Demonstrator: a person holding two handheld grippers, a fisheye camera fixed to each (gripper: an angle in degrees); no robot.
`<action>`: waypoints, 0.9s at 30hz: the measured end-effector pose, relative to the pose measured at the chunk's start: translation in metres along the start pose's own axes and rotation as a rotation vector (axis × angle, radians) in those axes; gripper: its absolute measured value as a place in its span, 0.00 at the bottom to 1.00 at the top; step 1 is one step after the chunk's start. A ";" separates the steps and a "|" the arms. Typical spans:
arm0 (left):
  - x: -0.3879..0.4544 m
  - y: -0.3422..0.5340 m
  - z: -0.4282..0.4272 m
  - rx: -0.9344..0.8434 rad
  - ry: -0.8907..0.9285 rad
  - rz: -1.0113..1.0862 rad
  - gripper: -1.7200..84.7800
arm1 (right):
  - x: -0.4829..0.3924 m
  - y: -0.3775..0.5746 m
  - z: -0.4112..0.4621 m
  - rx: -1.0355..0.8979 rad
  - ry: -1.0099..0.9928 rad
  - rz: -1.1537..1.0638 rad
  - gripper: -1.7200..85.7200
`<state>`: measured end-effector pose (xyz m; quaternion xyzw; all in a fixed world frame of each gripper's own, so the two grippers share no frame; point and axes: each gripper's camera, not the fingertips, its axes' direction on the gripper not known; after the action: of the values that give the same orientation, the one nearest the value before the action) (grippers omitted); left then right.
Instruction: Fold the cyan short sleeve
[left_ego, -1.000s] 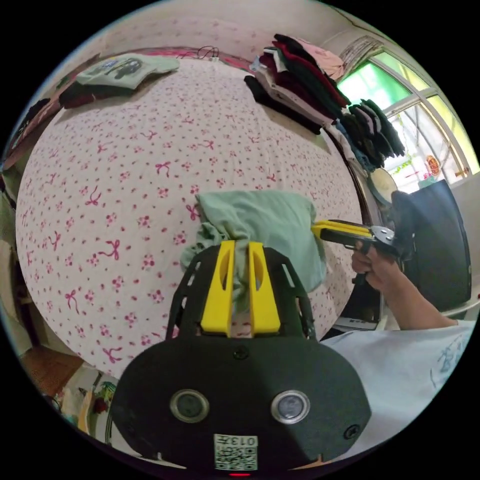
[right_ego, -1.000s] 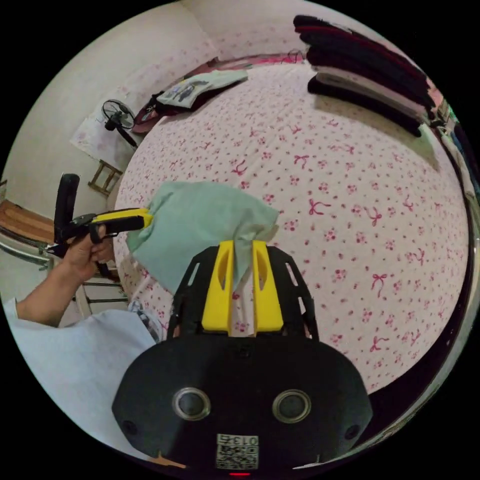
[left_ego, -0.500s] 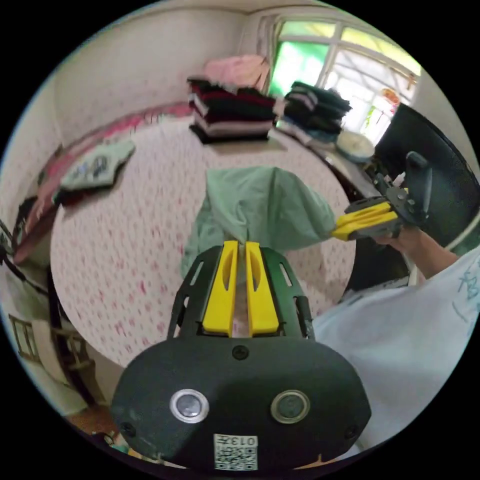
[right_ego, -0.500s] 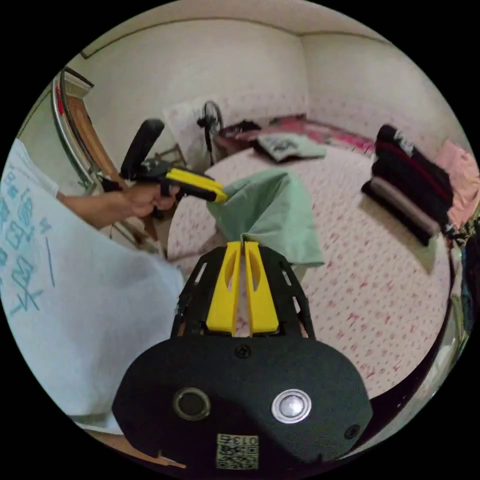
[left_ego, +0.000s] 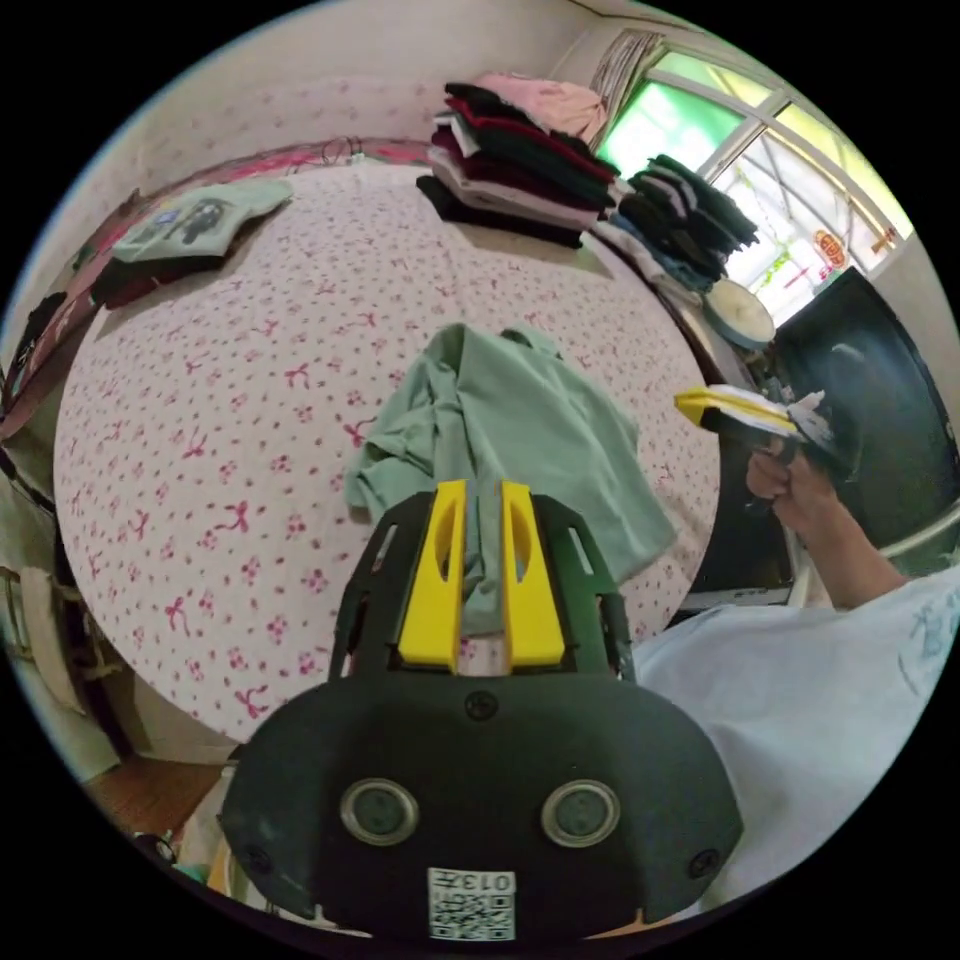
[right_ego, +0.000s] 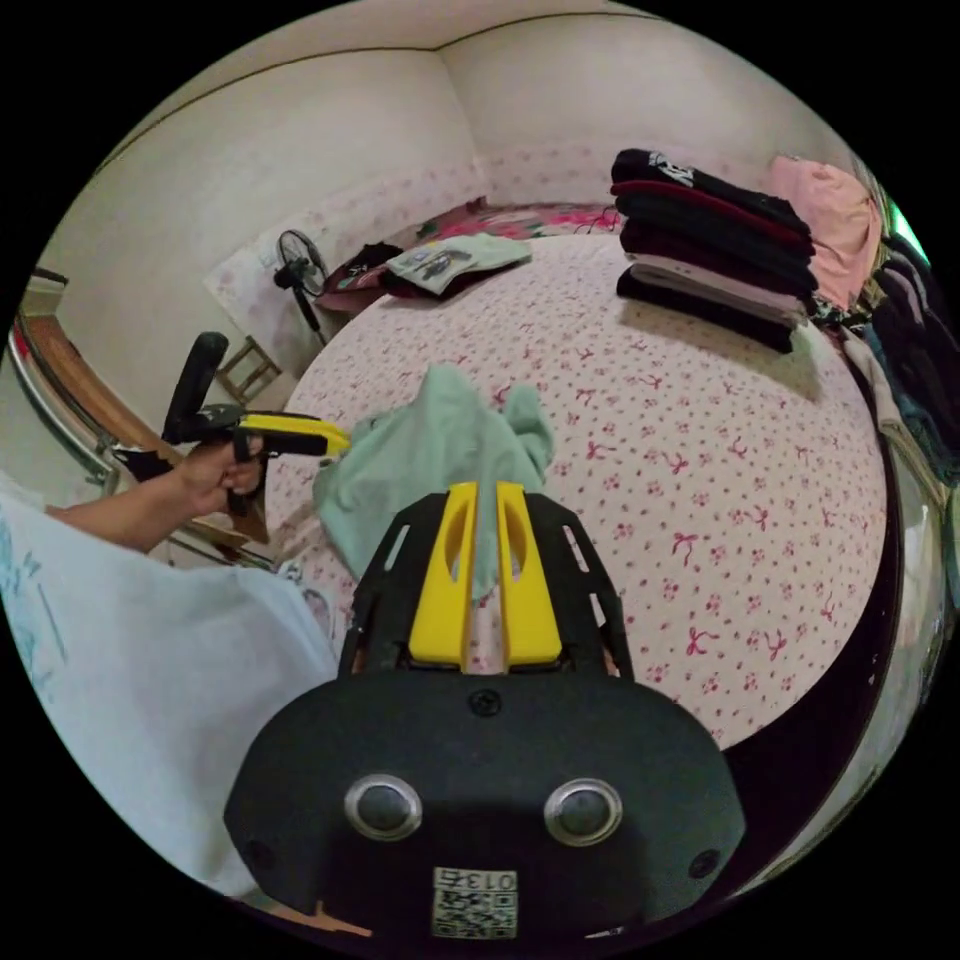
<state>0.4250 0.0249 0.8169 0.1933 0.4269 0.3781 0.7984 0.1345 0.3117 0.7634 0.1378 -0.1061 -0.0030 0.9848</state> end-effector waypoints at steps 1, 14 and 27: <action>0.010 -0.004 0.009 -0.019 0.039 0.019 0.04 | 0.000 -0.004 0.005 -0.012 0.008 0.003 0.10; 0.038 0.084 -0.071 0.080 0.130 0.257 0.03 | -0.044 0.038 -0.017 -0.118 -0.327 -0.341 0.03; 0.017 0.046 -0.049 0.089 0.092 0.096 0.11 | -0.041 0.053 -0.066 -0.244 -0.225 -0.390 0.05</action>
<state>0.3702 0.0663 0.8095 0.2312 0.4697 0.4052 0.7495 0.1074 0.3822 0.7072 0.0347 -0.1852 -0.2210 0.9569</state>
